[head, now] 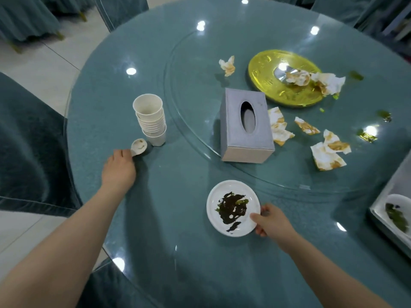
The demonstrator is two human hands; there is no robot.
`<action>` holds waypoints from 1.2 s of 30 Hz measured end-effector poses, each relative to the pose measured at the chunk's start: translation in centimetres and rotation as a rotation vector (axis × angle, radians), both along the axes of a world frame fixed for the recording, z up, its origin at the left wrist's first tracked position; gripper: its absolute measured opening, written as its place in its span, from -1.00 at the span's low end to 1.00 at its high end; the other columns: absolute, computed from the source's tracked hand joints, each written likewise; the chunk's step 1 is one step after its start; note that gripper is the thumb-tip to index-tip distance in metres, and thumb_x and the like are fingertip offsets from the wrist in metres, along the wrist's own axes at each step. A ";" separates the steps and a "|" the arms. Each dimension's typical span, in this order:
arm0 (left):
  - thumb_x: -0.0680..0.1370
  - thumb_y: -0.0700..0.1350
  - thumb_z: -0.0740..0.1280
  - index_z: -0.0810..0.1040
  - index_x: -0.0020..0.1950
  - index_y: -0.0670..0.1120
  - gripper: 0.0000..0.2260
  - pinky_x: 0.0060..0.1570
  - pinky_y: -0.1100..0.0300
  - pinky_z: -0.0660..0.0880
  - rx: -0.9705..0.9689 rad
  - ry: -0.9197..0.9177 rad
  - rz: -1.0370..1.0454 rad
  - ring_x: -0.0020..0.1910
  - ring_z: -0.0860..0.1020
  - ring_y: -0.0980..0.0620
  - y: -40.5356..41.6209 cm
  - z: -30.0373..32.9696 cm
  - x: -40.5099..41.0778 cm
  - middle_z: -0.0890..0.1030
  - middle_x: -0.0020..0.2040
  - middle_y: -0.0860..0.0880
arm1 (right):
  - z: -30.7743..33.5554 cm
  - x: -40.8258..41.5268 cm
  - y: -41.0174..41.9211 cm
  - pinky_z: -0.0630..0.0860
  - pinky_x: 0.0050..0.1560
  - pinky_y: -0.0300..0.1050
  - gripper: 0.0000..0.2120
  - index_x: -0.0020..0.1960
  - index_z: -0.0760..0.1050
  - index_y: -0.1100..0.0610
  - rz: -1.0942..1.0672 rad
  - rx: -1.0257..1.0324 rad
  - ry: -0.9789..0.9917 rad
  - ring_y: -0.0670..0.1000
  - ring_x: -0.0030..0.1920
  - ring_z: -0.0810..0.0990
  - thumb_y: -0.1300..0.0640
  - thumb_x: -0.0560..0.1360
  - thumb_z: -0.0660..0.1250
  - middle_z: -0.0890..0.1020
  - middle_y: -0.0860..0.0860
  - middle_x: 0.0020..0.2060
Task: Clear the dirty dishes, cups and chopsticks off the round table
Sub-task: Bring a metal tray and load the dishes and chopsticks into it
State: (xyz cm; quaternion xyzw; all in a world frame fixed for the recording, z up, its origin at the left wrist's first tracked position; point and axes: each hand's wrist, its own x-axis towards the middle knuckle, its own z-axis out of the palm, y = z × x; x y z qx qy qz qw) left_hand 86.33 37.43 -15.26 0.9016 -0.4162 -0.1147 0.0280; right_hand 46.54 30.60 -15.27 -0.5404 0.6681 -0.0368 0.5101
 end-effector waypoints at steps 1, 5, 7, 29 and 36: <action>0.58 -0.29 0.16 0.38 0.23 -0.35 -0.75 0.10 -0.17 0.35 -0.015 -0.016 0.002 0.13 0.41 -0.35 0.4 -0.2 -0.5 0.42 0.16 -0.39 | 0.1 -0.3 0.0 0.46 -0.47 -0.17 -0.88 -0.11 0.40 0.15 -0.001 0.004 0.000 -0.02 -0.51 0.54 0.20 0.49 0.34 0.59 0.04 -0.52; 0.50 -0.45 0.10 0.41 0.12 -0.44 -0.78 0.00 -0.16 0.29 0.007 -0.080 -0.046 0.04 0.44 -0.34 2.4 -1.2 -4.1 0.47 0.04 -0.41 | 0.2 -0.4 0.2 0.46 -0.52 -0.20 -0.89 -0.10 0.38 0.18 0.016 0.008 0.007 -0.03 -0.53 0.56 0.20 0.49 0.32 0.61 0.05 -0.49; 0.47 -0.49 0.10 0.39 0.10 -0.47 -0.77 0.00 -0.19 0.30 -0.001 -0.037 -0.029 0.02 0.45 -0.37 3.4 -1.4 -6.2 0.46 0.03 -0.43 | 0.3 -0.4 0.3 0.45 -0.54 -0.21 -0.90 -0.10 0.35 0.17 0.005 0.029 -0.014 -0.01 -0.53 0.59 0.22 0.50 0.29 0.63 0.09 -0.44; 0.61 -0.14 0.09 0.28 -0.01 -0.09 -0.97 -0.32 0.05 0.22 -0.152 0.262 -0.545 -0.25 0.33 -0.13 -5.6 10.3 -38.3 0.36 -0.23 -0.08 | 8.3 -29.2 -2.7 0.38 -0.57 -0.21 -0.88 0.05 0.39 0.16 -0.532 -0.073 -0.540 0.02 -0.53 0.50 0.29 0.54 0.26 0.59 0.14 -0.45; 0.61 -0.13 0.06 0.30 0.01 -0.10 -0.93 -0.26 0.03 0.31 -0.136 0.268 -0.693 -0.20 0.34 -0.10 -12.1 11.7 -47.6 0.40 -0.18 -0.08 | 8.7 -38.8 -6.0 0.45 -0.55 -0.20 -0.91 0.06 0.38 0.16 -0.779 -0.206 -0.536 0.02 -0.49 0.56 0.27 0.57 0.23 0.63 0.19 -0.38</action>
